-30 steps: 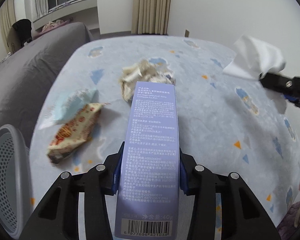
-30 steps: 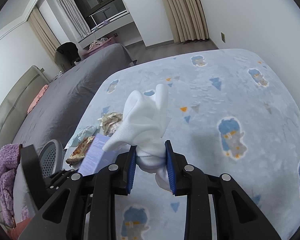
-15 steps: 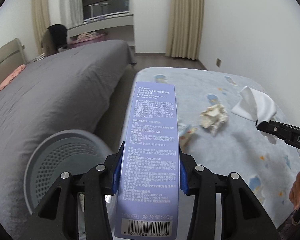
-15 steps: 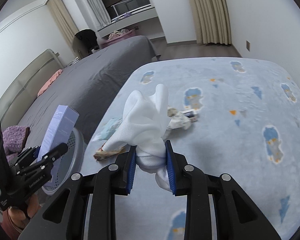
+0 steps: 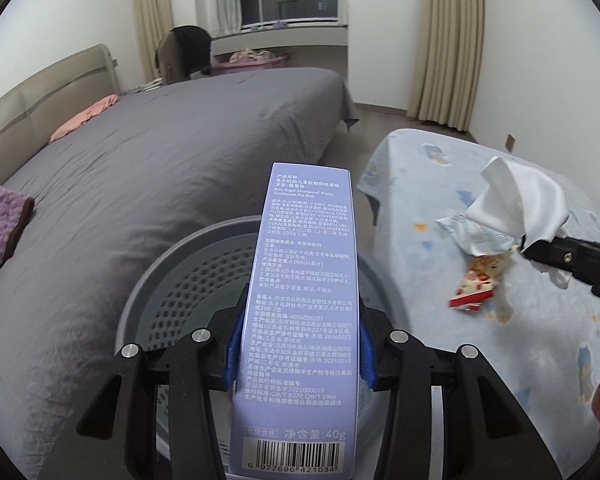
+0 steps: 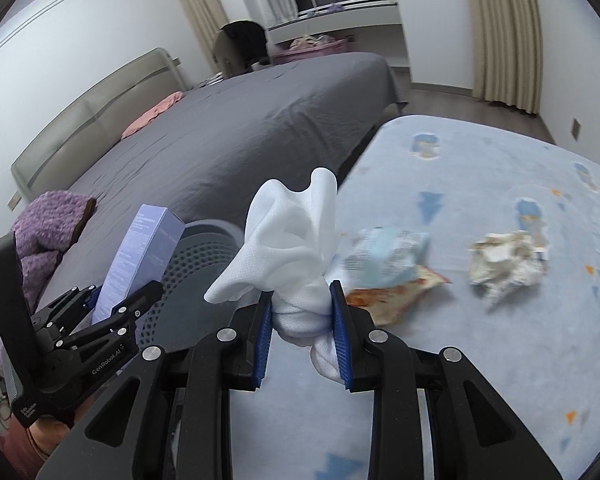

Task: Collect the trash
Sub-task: 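Carry box and cloth over the wastebasket and open both tools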

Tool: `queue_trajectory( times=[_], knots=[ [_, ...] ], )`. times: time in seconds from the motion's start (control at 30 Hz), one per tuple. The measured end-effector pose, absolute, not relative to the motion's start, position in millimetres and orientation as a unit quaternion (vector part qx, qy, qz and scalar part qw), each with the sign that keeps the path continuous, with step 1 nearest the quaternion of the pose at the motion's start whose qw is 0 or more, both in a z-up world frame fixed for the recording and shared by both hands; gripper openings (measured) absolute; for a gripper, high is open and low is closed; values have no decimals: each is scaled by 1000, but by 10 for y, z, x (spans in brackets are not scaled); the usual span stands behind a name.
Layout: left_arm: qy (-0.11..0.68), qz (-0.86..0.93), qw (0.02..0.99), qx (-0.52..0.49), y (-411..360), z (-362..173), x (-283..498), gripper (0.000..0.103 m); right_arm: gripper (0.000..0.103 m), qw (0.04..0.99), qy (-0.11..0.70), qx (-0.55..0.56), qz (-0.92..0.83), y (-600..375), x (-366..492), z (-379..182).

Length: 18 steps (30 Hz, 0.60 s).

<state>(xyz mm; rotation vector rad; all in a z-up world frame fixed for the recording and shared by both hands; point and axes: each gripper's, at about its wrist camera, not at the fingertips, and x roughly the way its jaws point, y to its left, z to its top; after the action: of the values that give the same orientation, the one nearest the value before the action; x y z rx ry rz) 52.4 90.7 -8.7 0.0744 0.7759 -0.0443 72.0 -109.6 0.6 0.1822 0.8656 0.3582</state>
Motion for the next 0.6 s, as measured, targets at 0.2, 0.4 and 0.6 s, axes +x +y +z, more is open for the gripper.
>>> queue_trajectory(
  times=[0.2,0.4,0.6],
  knots=[
    [379,18,925,24,1273,-116,486,43,27,874,432,67,212,-607,872,-165],
    [393,28,919,11,1410,-182,547,44,27,862,445,43,239,-230,963,-243],
    [407,34,913,5,1455,-268,578,45,27,859,450,27,244,-27,974,-302]
  ],
)
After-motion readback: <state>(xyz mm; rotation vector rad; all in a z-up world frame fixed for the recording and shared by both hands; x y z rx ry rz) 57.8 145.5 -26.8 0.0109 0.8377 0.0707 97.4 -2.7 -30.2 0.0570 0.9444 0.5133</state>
